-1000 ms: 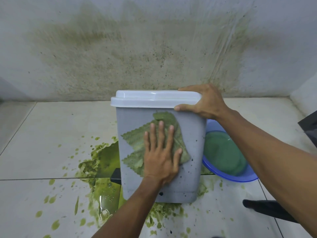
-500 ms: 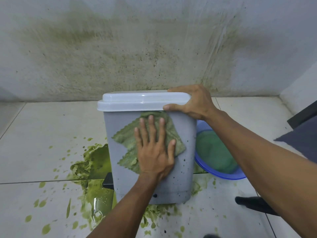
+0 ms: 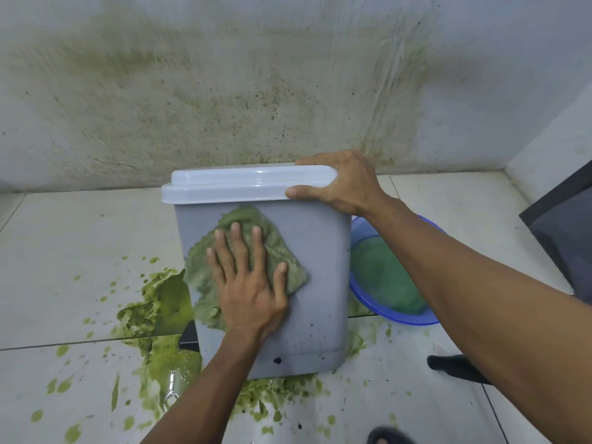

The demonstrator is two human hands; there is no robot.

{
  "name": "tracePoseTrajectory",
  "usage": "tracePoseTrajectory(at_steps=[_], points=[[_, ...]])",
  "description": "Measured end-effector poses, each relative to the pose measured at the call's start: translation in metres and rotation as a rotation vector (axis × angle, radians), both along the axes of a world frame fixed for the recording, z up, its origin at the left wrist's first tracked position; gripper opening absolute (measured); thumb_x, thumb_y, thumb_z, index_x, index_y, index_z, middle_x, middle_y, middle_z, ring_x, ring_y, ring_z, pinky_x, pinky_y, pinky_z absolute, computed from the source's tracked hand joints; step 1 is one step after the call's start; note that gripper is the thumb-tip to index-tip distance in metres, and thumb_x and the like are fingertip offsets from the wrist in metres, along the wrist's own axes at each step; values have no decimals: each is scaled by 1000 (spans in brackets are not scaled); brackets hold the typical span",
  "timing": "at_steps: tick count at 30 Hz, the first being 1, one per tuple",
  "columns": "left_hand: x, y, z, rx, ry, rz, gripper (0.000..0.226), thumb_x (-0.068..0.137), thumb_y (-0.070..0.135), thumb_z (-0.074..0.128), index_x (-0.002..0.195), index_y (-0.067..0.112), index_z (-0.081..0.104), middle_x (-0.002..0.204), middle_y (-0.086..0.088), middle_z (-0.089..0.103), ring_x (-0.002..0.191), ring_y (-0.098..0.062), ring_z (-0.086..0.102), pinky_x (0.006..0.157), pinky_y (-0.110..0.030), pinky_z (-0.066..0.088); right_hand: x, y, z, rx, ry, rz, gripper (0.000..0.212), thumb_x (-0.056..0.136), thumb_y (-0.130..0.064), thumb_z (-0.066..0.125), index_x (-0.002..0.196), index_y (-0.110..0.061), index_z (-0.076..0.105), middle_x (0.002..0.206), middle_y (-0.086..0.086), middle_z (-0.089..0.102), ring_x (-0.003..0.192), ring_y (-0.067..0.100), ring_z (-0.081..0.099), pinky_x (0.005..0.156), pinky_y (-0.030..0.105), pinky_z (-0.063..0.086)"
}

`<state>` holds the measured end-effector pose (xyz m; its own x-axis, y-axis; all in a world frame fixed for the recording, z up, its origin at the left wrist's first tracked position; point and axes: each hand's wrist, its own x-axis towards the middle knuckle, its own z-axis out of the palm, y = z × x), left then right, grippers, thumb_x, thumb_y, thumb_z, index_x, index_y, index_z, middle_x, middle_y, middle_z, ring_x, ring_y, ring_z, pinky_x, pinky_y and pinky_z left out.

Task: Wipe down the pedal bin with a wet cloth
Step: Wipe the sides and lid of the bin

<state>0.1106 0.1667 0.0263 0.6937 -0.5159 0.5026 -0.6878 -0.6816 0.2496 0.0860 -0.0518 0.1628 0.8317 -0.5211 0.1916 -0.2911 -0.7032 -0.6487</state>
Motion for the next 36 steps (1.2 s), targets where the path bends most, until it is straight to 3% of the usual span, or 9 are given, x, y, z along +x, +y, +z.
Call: tracePoseTrajectory(at_steps=[4, 8, 11, 15, 22, 27, 31, 36], points=[[-20, -40, 9, 83, -86, -253, 71, 100, 47, 43, 160, 15, 23, 167, -17, 11, 155, -40, 5, 124, -58, 7, 1, -2, 0, 9, -12, 12, 70, 48, -86, 71, 103, -44, 76, 107, -24, 73, 104, 1, 65, 99, 37, 50], [-21, -11, -14, 185, -167, -460, 69, 100, 49, 48, 159, 20, 28, 168, -9, 17, 156, -33, 12, 123, -55, 20, 1, -4, -3, -5, 1, 22, 73, 48, -88, 69, 107, -44, 74, 113, -23, 71, 111, 4, 63, 105, 42, 46], [-6, 21, -23, 175, -130, -333, 69, 99, 53, 43, 159, 23, 28, 169, -7, 14, 156, -31, 11, 123, -51, 19, 2, -4, -4, 4, 3, 15, 74, 47, -89, 69, 107, -45, 73, 116, -23, 70, 116, 5, 62, 109, 41, 42], [-3, -4, -5, 99, -90, -149, 72, 99, 51, 40, 160, 15, 23, 168, -15, 8, 156, -39, 4, 125, -54, 4, 2, -2, -2, -5, 4, 6, 73, 45, -89, 69, 104, -46, 74, 113, -22, 72, 113, 6, 64, 108, 42, 43], [-34, -41, -1, 200, -224, -480, 69, 100, 48, 50, 159, 20, 28, 168, -10, 16, 156, -34, 11, 126, -53, 10, -4, -4, -4, -22, -8, 59, 74, 53, -86, 70, 113, -42, 72, 122, -20, 69, 120, 7, 59, 112, 44, 36], [-13, -1, -11, 167, -194, -378, 67, 98, 52, 48, 156, 21, 34, 167, -9, 20, 156, -31, 14, 126, -49, 11, -16, -11, -5, 10, -61, 178, 69, 61, -74, 73, 120, -38, 69, 126, -16, 67, 120, 9, 59, 110, 48, 39], [-15, -9, -2, 158, -148, -287, 70, 98, 50, 42, 158, 17, 29, 168, -14, 13, 156, -35, 6, 126, -51, 6, -19, -15, 1, 38, 1, 209, 73, 59, -68, 79, 124, -37, 68, 128, -15, 66, 121, 8, 58, 111, 46, 39], [-44, -52, 6, 222, -205, -485, 68, 99, 43, 48, 159, 16, 29, 168, -11, 13, 156, -35, 5, 126, -55, 6, -20, -16, 8, 19, 52, 224, 74, 59, -47, 93, 127, -36, 66, 133, -12, 64, 124, 8, 57, 113, 40, 38]])
